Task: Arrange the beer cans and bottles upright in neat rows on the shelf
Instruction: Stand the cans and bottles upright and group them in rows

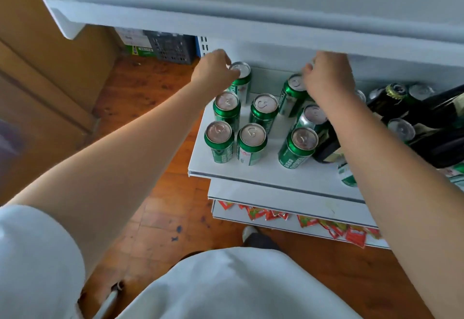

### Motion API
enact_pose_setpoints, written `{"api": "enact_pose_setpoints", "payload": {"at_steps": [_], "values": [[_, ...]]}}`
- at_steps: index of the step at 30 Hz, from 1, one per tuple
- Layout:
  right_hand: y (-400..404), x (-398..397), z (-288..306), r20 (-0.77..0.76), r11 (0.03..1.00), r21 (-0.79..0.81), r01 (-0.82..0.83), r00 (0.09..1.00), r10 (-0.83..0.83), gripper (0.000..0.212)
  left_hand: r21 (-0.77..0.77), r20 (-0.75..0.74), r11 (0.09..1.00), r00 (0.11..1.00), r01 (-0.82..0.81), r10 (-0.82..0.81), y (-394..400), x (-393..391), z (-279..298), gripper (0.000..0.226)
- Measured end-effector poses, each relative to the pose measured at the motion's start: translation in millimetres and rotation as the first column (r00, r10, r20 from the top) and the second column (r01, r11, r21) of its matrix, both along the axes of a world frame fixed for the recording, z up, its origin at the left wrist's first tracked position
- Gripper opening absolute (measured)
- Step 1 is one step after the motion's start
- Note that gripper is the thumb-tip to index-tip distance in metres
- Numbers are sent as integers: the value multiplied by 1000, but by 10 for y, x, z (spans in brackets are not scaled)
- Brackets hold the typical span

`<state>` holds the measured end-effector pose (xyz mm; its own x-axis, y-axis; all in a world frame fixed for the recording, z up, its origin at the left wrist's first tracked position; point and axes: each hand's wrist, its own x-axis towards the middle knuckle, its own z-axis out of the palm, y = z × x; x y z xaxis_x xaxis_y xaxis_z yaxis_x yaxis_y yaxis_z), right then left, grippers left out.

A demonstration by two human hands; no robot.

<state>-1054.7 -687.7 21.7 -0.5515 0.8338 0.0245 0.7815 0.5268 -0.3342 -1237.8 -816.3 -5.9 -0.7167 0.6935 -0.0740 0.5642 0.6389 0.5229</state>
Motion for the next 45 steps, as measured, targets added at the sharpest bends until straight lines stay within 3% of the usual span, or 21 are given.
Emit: {"api": "enact_pose_setpoints", "payload": {"at_steps": [2,5,10,12,19,24,28,32,35,37,40,45], "values": [[95,-65,-23,75,996,-53,68,995,-64,34,-21,-28,998,998,-56,55,163,47,-40,52],[78,-204,-222,171,988,-147,53,985,-28,58,-155,28,988,999,-13,17,295,148,-191,71],[179,-284,-375,207,990,-131,53,978,-25,64,-110,27,994,999,-25,28,276,25,-297,61],[210,-338,-357,204,990,-139,2,979,27,70,-115,27,993,1000,-3,7,222,-25,-278,59],[119,-621,-401,160,942,-202,-270,939,303,59,-105,36,994,999,-16,20,104,-114,-325,59],[27,-443,-174,150,954,-173,-245,951,271,68,-34,95,999,995,25,-22,42,-41,-226,64],[-438,234,16,42,964,35,-265,964,264,49,112,86,993,996,-30,20,-162,147,-3,60],[-867,845,-366,282,940,108,-323,917,282,58,490,39,864,993,-118,113,-627,577,82,30],[-1005,997,-700,386,918,249,-308,901,198,76,493,-82,870,995,-17,65,-910,924,-47,25],[-1097,1005,-808,289,922,311,-232,947,140,72,389,-152,920,988,46,15,-988,1066,-198,27],[-1200,988,-834,116,962,229,-151,985,127,68,229,-161,969,985,94,-58,-1039,1182,-376,37],[-1324,868,-775,-37,975,142,-171,983,177,53,207,-150,971,985,121,-91,-1099,1206,-463,41]]}}
